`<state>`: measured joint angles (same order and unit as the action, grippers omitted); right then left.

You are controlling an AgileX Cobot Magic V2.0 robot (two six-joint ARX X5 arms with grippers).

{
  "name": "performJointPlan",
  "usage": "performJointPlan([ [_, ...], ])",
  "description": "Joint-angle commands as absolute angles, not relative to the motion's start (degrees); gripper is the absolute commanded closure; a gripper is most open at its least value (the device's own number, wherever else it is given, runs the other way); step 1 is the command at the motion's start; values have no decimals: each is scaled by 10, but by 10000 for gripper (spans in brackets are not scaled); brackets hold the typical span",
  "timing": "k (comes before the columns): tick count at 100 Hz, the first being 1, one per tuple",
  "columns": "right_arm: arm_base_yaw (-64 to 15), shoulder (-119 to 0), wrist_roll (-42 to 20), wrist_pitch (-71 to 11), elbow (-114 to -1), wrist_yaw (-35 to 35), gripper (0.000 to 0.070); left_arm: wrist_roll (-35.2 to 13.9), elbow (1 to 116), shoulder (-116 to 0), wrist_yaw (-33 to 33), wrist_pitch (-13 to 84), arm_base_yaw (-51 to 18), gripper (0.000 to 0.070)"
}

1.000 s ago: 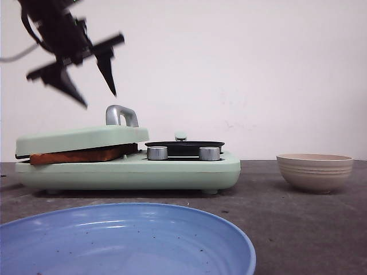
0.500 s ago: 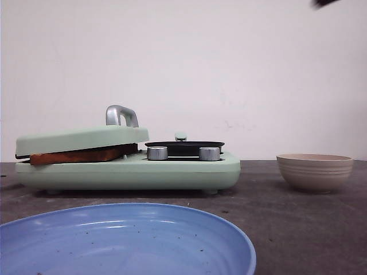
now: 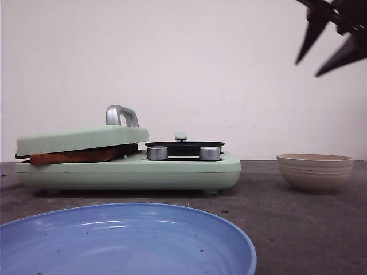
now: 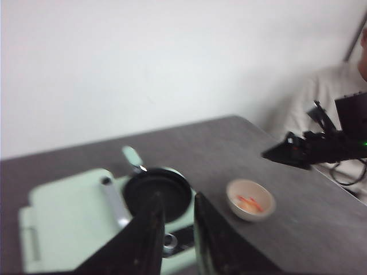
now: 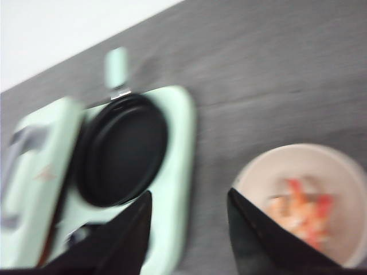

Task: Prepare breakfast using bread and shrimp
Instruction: 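Reach the right gripper to the rim of the cream bowl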

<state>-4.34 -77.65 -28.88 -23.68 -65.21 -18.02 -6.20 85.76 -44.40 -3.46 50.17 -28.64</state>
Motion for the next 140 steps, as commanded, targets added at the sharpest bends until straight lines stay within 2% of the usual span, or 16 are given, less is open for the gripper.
performJointPlan([
  [1, -26, -811, -255, -264, -677, -176, 427, -40, 866, -456, -19, 498, -291, 700],
  [24, 38, -894, -244, -322, -691, -175, 427, -40, 866, -456, -15, 501, -317, 700],
  [42, 59, -939, -244, -342, -691, -178, 428, -40, 866, -455, -15, 508, -327, 700],
  [99, 58, -1045, -226, -320, -691, -182, 437, -52, 866, -457, -14, 510, -326, 700],
  [105, 57, -1050, -227, -314, -691, -183, 477, -54, 866, -457, -14, 510, -326, 700],
  [113, 54, -1057, -230, -307, -691, -198, 566, -55, 866, -457, -14, 510, -326, 700],
  [127, 48, -1072, -238, -298, -691, -226, 580, -57, 866, -457, -14, 510, -326, 700],
  [130, 45, -1073, -238, -300, -691, -226, 608, -57, 866, -457, -14, 510, -326, 700],
  [135, 41, -1075, -237, -298, -691, -227, 700, -57, 866, -457, -14, 510, -326, 700],
  [140, 37, -1075, -234, -291, -691, -229, 700, -57, 866, -457, -14, 510, -326, 700],
])
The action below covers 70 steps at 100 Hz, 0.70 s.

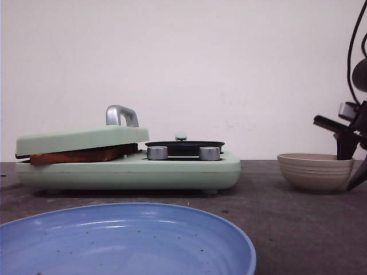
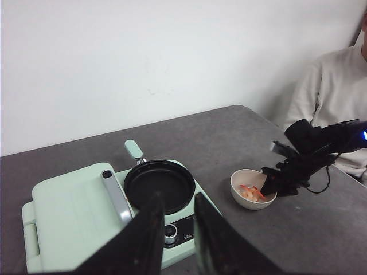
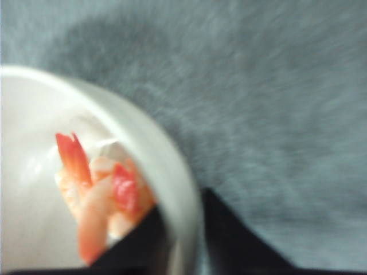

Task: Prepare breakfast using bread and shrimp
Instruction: 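Reach the right gripper to the rim of the cream bowl, then grasp the bowl rim and lift the bowl over the pan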

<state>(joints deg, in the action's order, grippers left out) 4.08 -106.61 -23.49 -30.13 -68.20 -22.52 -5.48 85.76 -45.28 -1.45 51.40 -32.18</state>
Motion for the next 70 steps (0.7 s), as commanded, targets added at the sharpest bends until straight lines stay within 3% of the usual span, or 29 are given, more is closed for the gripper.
performJointPlan([
  [1, 36, -1075, -233, -288, -691, -230, 700, -57, 866, -457, -14, 510, -326, 700],
  [24, 5, -1039, -234, -209, -691, -232, 700, -59, 866, -456, -14, 510, -326, 700],
  [40, -50, -995, -251, -107, -709, -223, 700, -58, 866, -457, -14, 510, -326, 700],
  [51, -97, -996, -258, -95, -760, -220, 700, -56, 866, -461, -14, 509, -326, 700],
  [70, -185, -1015, -243, -76, -829, -128, 700, -52, 866, -468, -15, 500, -326, 700],
])
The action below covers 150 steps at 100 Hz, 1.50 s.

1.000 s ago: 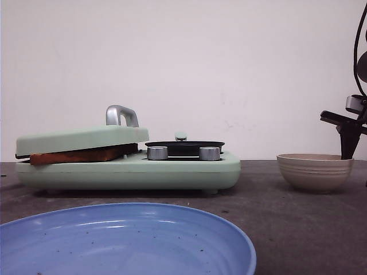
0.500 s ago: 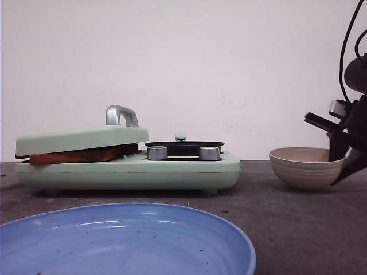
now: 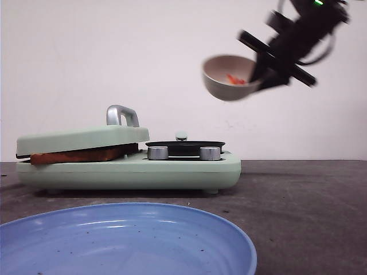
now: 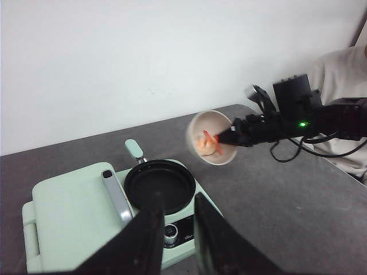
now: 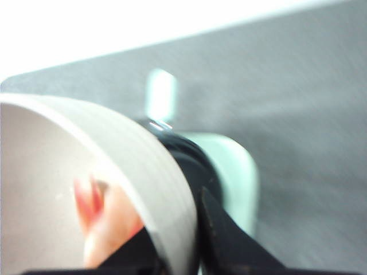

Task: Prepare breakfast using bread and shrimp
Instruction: 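Grasp the bowl rim and lift the bowl over the pan, then tilt the bowl to pour the shrimp into the black pan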

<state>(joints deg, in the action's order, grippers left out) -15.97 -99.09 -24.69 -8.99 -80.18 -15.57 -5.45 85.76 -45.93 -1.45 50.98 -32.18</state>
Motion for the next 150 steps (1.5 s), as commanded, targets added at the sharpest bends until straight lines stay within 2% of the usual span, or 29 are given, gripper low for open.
performJointPlan([
  [1, -189, -1017, -242, -74, -832, -124, 700, -52, 866, -469, -15, 499, -326, 700],
  [20, -234, -1055, -230, -63, -877, -71, 700, -52, 866, -469, -15, 498, -327, 700],
  [47, -251, -1087, -188, -58, -890, 2, 700, -53, 866, -460, -29, 505, -326, 700],
  [67, -250, -1093, -163, -33, -890, -5, 700, -53, 866, -457, -30, 515, -326, 700],
  [83, -235, -1093, -177, -13, -890, -101, 700, -52, 866, -456, -30, 516, -326, 700],
  [100, -231, -1093, -167, -12, -890, -65, 700, -52, 866, -456, -30, 517, -327, 700],
  [113, -235, -1093, -132, -1, -890, -43, 700, -52, 866, -456, -30, 517, -327, 700],
  [125, -251, -1093, -76, 15, -890, -22, 700, -52, 866, -456, -30, 518, -327, 700],
  [150, -288, -1094, 41, 43, -890, 69, 700, -52, 866, -456, -30, 518, -326, 700],
])
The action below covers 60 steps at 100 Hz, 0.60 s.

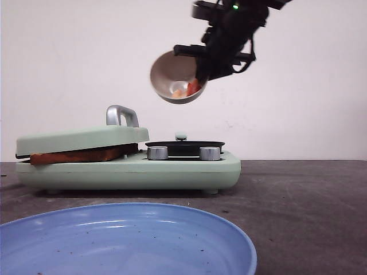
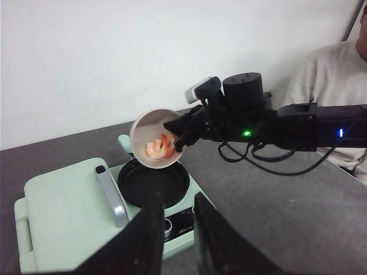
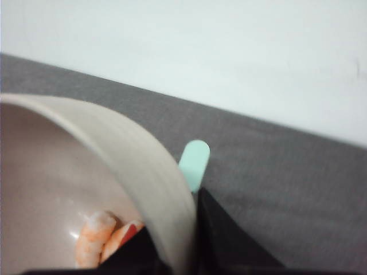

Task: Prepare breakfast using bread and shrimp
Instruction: 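Tilt the bowl to pour the shrimp into the black pan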

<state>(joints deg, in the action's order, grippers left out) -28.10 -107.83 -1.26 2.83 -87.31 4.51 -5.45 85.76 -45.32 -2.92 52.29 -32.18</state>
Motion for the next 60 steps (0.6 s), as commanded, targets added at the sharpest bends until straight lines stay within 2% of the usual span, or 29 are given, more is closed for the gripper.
performJointPlan([
  [1, -289, -1094, 44, 43, -890, 74, 700, -52, 866, -456, -30, 518, -326, 700],
  [18, -303, -1095, 97, 45, -890, 123, 700, -52, 866, -456, -30, 519, -326, 700],
  [37, -304, -1101, 104, 44, -890, 162, 700, -53, 866, -456, -30, 527, -326, 700],
  [60, -314, -1101, 160, 67, -890, 224, 700, -57, 866, -456, -30, 532, -326, 700],
])
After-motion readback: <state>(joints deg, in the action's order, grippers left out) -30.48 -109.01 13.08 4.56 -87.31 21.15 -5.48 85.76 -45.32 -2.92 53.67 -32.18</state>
